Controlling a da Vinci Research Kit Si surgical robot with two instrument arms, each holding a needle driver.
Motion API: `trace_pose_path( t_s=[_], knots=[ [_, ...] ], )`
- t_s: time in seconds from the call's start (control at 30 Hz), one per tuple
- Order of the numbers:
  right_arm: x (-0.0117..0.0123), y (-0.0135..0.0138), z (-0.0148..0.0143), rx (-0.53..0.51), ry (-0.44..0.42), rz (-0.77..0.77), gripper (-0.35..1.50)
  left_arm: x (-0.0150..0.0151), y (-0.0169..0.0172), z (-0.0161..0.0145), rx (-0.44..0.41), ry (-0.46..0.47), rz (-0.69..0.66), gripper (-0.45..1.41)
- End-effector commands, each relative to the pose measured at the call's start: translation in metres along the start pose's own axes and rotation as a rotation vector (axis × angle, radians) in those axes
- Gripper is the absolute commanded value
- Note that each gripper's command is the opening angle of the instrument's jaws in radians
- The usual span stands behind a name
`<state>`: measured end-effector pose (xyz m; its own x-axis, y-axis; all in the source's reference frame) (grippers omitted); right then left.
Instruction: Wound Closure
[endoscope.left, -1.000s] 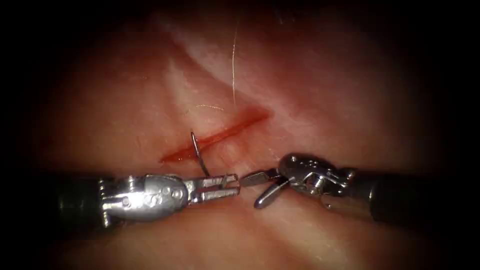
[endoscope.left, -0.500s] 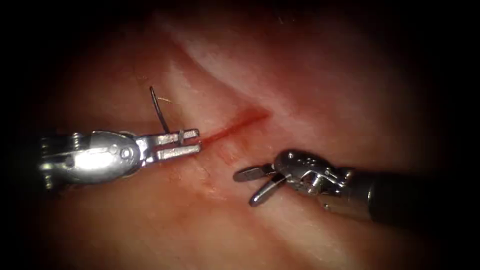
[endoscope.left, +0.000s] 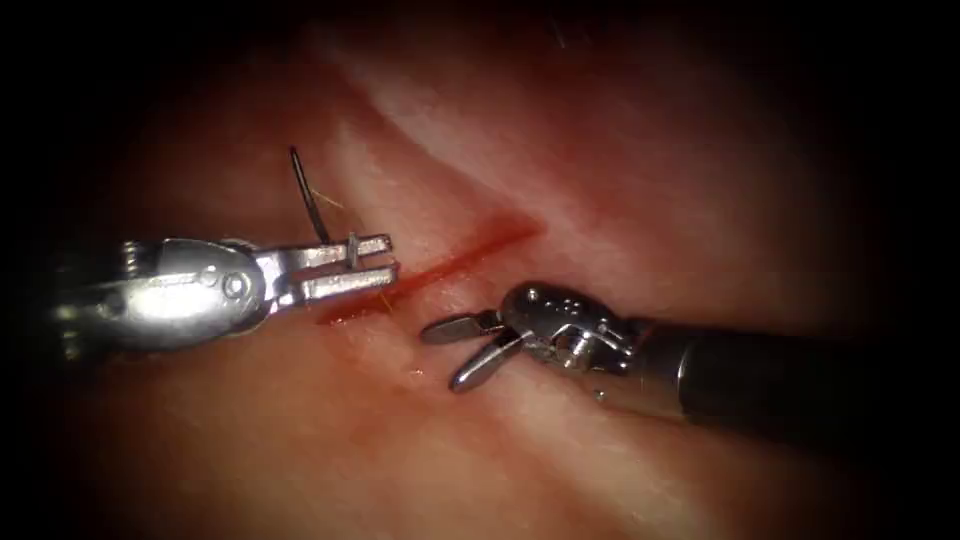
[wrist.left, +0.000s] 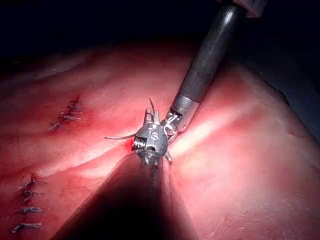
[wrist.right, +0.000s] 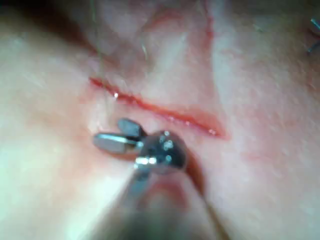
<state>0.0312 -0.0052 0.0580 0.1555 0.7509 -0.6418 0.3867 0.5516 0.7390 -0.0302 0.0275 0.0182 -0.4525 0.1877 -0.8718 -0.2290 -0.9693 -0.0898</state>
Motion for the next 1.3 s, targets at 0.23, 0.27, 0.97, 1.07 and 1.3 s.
trace_pose_path(
  t_s=[0.23,0.27,0.97,1.07,1.3],
  knots=[
    [-0.002,0.0022,0.0007,-0.009,-0.014,-0.013,0.73,0.0005,-0.0004,-0.0006,0.005,0.016,-0.003,-0.45],
    [-0.0021,0.0023,0.0007,-0.01,-0.017,-0.014,0.73,0.0006,-0.0005,-0.0009,0.005,0.018,-0.004,-0.45],
    [-0.0002,0.0006,0.0036,-0.002,-0.01,-0.004,0.64,0.0014,-0.0003,-0.004,0.034,0.055,-0.01,-0.45],
    [-0.0001,0.0007,0.0038,-0.003,-0.01,-0.004,0.59,0.0015,-0.0003,-0.004,0.033,0.056,-0.01,-0.45],
    [-0.0004,0.0008,0.0034,0.006,-0.014,-0.005,-0.08,0.0015,-0.0001,-0.0039,0.035,0.059,-0.01,-0.45]
  ],
)
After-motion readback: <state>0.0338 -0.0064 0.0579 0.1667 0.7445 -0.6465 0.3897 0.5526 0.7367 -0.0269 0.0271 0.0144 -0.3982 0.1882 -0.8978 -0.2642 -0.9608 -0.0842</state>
